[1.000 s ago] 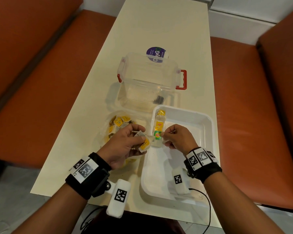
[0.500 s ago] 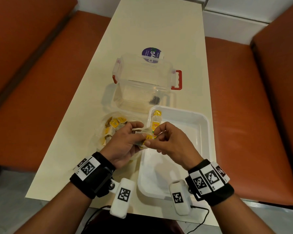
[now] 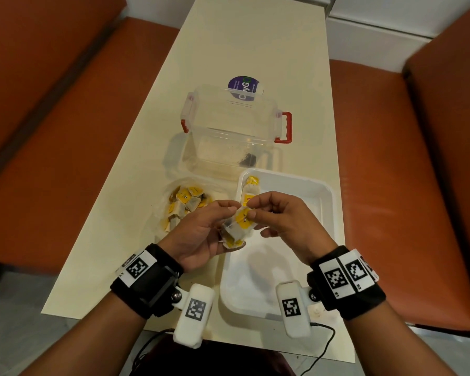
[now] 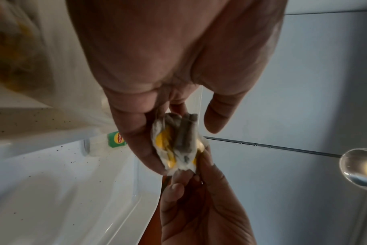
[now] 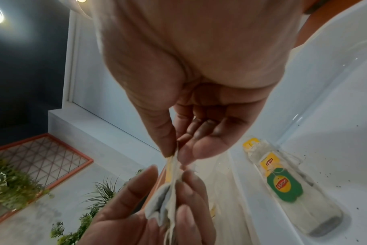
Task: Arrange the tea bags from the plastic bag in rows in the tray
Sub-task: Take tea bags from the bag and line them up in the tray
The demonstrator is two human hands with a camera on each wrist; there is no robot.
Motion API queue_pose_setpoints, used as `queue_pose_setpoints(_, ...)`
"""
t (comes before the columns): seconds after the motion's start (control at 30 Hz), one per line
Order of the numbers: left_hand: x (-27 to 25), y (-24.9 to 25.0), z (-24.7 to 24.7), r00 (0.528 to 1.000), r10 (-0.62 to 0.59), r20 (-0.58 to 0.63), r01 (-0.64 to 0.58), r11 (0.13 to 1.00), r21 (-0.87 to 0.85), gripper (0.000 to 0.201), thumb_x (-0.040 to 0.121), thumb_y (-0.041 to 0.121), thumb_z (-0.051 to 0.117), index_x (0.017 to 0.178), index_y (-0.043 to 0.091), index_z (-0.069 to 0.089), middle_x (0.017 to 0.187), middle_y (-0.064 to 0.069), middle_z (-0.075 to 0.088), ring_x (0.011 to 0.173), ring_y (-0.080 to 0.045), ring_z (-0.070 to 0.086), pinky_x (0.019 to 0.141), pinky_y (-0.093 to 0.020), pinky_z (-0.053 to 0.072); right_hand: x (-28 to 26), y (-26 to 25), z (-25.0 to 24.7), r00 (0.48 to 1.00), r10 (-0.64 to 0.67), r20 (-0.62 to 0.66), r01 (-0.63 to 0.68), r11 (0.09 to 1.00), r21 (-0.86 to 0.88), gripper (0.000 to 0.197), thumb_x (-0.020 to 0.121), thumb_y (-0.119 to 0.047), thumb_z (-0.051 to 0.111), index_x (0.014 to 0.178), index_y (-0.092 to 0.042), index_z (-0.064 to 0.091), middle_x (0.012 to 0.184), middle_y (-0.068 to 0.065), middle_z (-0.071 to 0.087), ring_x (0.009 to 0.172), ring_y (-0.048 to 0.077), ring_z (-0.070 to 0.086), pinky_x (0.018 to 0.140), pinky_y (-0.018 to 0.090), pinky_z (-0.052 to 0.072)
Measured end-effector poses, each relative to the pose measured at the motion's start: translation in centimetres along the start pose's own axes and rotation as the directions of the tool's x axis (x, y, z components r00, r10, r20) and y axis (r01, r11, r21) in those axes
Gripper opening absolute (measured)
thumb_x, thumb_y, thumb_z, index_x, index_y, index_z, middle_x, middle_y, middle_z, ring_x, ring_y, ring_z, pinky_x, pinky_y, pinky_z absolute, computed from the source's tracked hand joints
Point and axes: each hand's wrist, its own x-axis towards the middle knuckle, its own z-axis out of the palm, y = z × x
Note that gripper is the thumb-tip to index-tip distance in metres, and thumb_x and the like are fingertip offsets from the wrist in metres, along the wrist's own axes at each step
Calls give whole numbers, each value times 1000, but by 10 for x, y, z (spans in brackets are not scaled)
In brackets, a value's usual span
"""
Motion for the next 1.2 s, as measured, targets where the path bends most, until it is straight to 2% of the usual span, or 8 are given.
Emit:
queue_pose_setpoints(0.13,-1,-1,0,998,-22,56,17,996,83,39,83,24,66,120,14,67,88,-1,67,74,-13,64,70,-35,60,-1,-4,-4,1000,-20,5,19,999,35,11,90,-10,72,100,-11,73,81,4,73,70,14,63,64,24,50)
queue_pose_setpoints(0.3,1,-4,1,999,13,42,-20,986,168,17,80,24,69,95,15,66,78,2,63,67,-7,59,59,-27,56,-3,-7,-9,1000,-16,-18,16,999,27,13,90,-16,73,102,-12,73,83,4,73,71,13,64,65,26,51)
queue_pose_setpoints(0.4,3,-5,3,998,69,6,-68,973,222,18,76,26,72,88,16,63,72,5,61,62,-5,58,56,-25,54,-5,-6,-11,1000,20,-17,-20,1000,-17,22,86,-24,78,103,-11,74,84,4,73,71,13,65,64,25,51)
queue_pose_setpoints(0.7,2,-7,5,998,61,-33,-46,942,333,25,80,21,76,104,16,70,83,2,70,70,-6,58,51,-22,48,-6,-8,-17,994,-20,-105,22,1000,22,7,90,-19,73,92,-12,73,78,0,72,68,14,64,61,23,50)
queue_pose_setpoints(0.87,1,-5,5,995,87,-51,-64,934,352,10,89,6,69,98,7,71,73,-3,69,49,-6,47,41,-18,39,-5,-9,-18,994,-14,-111,20,998,58,6,95,-17,66,92,-13,67,83,4,73,70,15,68,61,25,51)
queue_pose_setpoints(1.03,3,-5,1,993,111,-43,-84,907,412,26,90,11,69,115,16,71,81,-2,62,53,-5,47,45,-18,37,-5,-10,-16,996,-20,-89,25,998,50,5,95,-16,66,95,-11,68,83,11,74,67,17,69,59,24,51)
queue_pose_setpoints(1.1,1,-3,1,995,102,12,-98,912,398,28,87,14,71,115,17,72,78,-1,58,57,-7,46,44,-20,31,-5,-10,-16,996,-24,-88,28,999,46,5,95,-16,66,96,-11,68,82,11,74,66,17,68,58,24,51)
queue_pose_setpoints(1.2,0,-3,3,995,98,7,-92,896,434,32,81,32,74,109,16,75,78,4,62,59,-5,48,45,-19,29,-3,-10,-16,995,-30,-97,34,999,37,5,94,-17,68,95,-12,68,83,11,73,67,17,68,59,24,50)
